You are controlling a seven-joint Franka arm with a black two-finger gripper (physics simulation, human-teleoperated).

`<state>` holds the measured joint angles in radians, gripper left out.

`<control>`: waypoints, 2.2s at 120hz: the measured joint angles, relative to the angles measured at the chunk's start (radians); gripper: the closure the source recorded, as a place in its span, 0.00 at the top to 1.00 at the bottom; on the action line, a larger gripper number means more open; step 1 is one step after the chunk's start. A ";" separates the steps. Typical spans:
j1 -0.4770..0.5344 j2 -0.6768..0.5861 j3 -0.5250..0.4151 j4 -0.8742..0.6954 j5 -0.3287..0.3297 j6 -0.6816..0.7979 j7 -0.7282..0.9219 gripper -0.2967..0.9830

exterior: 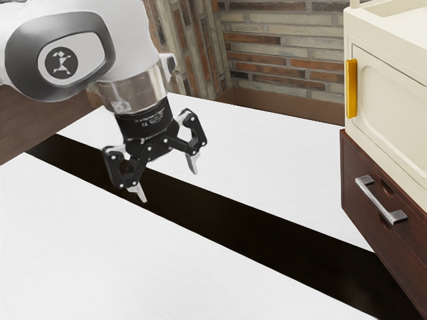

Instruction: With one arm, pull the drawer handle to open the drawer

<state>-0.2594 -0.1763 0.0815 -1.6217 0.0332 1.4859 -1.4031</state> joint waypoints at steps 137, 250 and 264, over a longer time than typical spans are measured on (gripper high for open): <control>-0.107 0.550 -0.090 0.343 -0.079 0.438 -0.199 0.77; -0.111 0.549 -0.108 0.304 -0.075 0.489 -0.199 0.51; -0.112 0.523 -0.105 0.275 -0.072 0.494 -0.196 0.51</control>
<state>-0.3709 0.3464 -0.0230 -1.3468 -0.0384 1.9796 -1.5994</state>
